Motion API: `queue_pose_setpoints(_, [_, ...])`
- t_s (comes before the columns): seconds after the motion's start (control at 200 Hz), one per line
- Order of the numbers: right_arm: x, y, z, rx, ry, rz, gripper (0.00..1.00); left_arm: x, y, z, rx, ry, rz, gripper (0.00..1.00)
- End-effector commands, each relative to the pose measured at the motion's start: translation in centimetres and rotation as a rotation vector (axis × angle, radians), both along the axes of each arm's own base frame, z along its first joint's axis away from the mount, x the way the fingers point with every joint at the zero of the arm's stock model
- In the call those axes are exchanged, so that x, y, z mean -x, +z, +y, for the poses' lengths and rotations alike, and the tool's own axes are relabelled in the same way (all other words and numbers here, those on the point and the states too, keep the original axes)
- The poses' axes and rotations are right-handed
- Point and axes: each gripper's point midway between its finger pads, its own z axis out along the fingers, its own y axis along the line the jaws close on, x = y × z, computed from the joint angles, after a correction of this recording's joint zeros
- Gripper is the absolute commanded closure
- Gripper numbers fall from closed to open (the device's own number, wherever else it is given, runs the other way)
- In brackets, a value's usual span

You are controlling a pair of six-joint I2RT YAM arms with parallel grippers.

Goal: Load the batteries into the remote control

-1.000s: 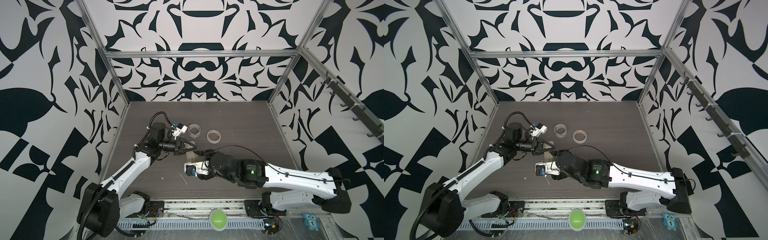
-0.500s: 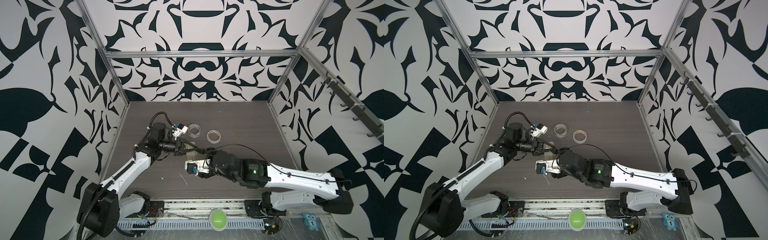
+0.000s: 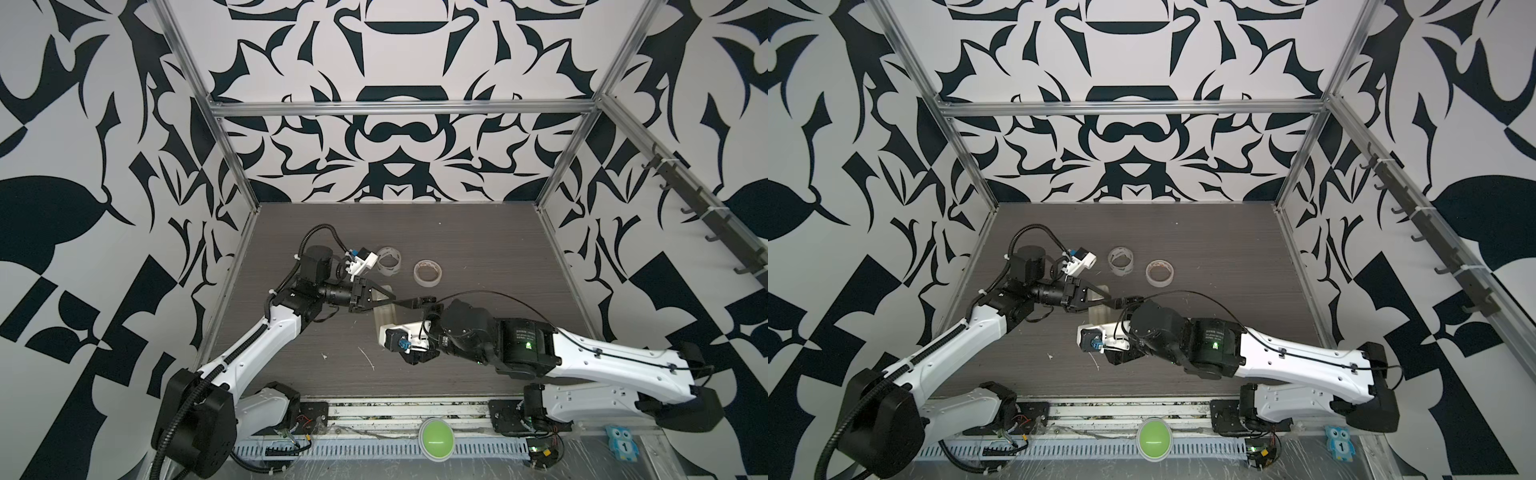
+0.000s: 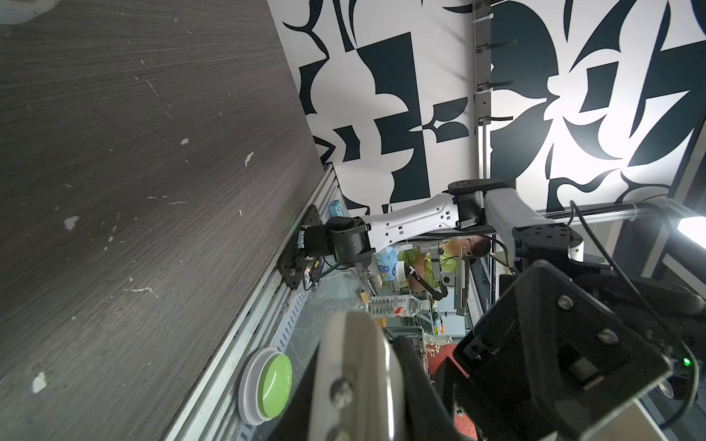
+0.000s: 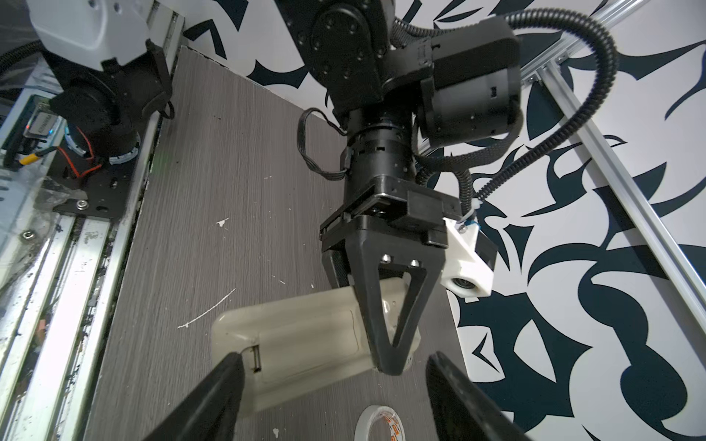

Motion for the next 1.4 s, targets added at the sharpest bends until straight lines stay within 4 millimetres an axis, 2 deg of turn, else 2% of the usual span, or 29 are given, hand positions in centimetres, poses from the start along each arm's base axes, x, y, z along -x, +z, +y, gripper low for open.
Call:
queue_pose_setpoints(0.0, [0.3,0.7,0.3,-0.022,0.011,0.014,0.21,1.3,0.7,0.0,0.024,-0.045,-0.034,1.00])
queue_pose_setpoints(0.34, [0.2,-0.3,1.0,0.009,0.019,0.007,0.22,1.7,0.5,-0.2,0.025,-0.067,-0.033,1.00])
queue_pose_setpoints(0.985, [0.2,-1.0,0.7,0.042,0.014,0.023,0.22,1.7,0.4,-0.3,0.024,-0.073,-0.028,1.00])
queue_pose_setpoints(1.01, [0.8,-1.1,0.9,0.040,0.043,0.039,0.22,1.7,0.4,-0.3,0.024,-0.073,-0.028,1.00])
queue_pose_setpoints(1.115, [0.9,-1.2,1.0,0.042,0.052,0.045,0.22,1.8,0.4,-0.3,0.024,-0.073,-0.029,1.00])
queue_pose_setpoints(1.325, [0.4,-1.6,1.2,0.058,0.034,0.034,0.23,1.8,0.4,-0.2,0.026,-0.075,-0.031,1.00])
queue_pose_setpoints(1.395, [-0.6,-1.7,1.0,0.075,-0.016,0.002,0.23,1.8,0.5,-0.3,0.026,-0.076,-0.031,1.00])
